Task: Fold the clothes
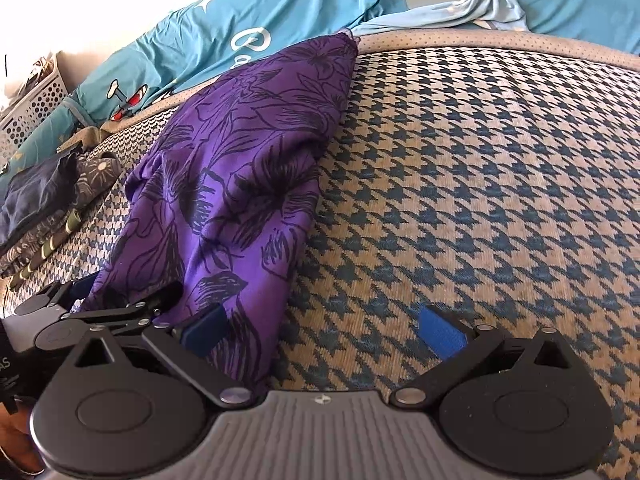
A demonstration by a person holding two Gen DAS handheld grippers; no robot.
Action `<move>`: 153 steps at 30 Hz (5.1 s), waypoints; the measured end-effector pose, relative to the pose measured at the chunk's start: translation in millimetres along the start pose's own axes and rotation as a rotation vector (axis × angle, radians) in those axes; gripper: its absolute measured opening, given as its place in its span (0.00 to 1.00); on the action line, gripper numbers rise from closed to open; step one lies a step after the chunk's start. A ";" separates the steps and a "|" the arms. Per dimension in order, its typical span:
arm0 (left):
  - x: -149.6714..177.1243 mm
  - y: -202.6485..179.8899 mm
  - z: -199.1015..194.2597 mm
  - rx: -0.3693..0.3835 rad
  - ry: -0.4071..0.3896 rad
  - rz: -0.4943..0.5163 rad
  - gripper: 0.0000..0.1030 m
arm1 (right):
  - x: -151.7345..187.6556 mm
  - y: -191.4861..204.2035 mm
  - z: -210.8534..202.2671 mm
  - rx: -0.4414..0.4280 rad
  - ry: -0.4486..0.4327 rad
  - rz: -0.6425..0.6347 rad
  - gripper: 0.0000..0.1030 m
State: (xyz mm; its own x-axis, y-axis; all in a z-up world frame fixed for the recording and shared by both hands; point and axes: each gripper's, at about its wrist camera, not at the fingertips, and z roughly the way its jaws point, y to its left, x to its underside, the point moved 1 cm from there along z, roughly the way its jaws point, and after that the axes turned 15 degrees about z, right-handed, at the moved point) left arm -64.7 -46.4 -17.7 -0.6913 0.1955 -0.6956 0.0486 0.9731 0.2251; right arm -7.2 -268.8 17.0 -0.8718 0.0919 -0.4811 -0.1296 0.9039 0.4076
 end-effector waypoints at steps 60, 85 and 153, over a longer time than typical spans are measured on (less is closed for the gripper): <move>-36.5 -26.0 -39.0 -0.021 0.121 -0.114 1.00 | -18.5 -19.2 -35.5 0.053 -0.092 0.065 1.00; -20.0 -44.1 -18.1 0.029 0.123 -0.048 1.00 | -75.6 -8.4 6.5 -0.090 -0.055 0.076 1.00; -18.8 -19.5 -13.2 0.157 0.016 -0.068 1.00 | -158.4 27.1 149.9 -0.413 -0.122 0.112 0.20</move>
State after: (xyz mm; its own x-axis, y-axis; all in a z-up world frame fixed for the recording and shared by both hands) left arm -62.2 -70.6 0.0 -0.7083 0.1282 -0.6942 0.1126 0.9913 0.0683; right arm 198.1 -196.3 -12.1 -0.8321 0.2510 -0.4947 -0.2373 0.6450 0.7264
